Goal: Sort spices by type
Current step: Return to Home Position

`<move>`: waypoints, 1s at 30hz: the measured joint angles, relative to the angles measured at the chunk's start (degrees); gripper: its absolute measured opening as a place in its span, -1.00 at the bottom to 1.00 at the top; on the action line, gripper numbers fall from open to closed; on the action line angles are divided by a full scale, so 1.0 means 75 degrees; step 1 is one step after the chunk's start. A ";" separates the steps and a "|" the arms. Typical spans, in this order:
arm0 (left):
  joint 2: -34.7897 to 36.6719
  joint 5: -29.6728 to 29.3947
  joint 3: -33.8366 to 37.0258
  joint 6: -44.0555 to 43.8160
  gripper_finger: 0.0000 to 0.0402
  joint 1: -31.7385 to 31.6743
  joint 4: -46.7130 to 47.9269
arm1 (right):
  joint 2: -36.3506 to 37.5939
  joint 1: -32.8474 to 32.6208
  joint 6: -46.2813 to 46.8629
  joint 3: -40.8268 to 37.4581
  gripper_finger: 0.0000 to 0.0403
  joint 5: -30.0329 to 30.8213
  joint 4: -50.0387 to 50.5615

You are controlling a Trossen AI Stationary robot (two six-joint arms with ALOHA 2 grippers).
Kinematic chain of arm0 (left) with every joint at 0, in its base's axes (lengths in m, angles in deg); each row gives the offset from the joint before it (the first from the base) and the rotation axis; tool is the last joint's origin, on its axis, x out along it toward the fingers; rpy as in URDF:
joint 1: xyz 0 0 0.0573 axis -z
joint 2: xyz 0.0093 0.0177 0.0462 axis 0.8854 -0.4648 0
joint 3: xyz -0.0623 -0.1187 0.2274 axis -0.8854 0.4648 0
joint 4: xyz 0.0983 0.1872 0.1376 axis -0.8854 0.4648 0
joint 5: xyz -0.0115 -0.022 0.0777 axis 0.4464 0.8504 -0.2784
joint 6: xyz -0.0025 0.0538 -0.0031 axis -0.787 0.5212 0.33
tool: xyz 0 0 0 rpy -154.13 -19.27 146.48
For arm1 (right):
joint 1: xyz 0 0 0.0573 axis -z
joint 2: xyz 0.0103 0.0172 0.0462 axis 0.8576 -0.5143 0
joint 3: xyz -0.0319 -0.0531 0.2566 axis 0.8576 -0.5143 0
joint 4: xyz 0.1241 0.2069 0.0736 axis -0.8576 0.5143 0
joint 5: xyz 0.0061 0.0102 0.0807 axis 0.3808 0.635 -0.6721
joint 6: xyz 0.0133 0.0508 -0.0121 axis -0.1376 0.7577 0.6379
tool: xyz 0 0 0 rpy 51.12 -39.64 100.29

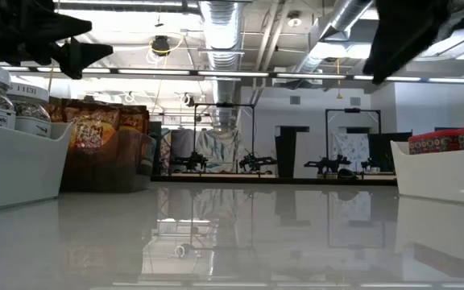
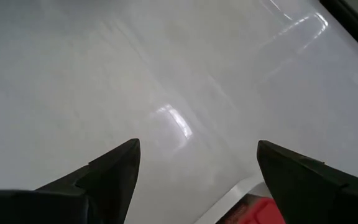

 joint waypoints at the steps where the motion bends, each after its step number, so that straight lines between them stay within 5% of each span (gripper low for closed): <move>1: 0.0000 0.0005 0.0003 0.0060 0.52 -0.0097 -0.0004 | 0.0000 0.0045 -0.0007 -0.0149 0.75 0.0001 -0.0111; 9: -0.0029 -0.0119 0.1095 -0.0177 0.52 -0.0299 -0.2076 | 0.0083 0.0181 -0.0842 -0.0952 0.75 0.0227 -0.1573; 21: 0.0037 -0.0342 0.1099 -0.0134 0.52 -0.0306 -0.1521 | 0.2716 0.1551 -0.3572 -0.2442 0.75 0.0174 -0.3196; 30: 0.0030 -0.0340 0.1107 -0.0341 0.52 -0.0305 -0.0116 | 0.4512 0.3522 -0.5973 -0.4602 0.75 -0.2317 -0.6659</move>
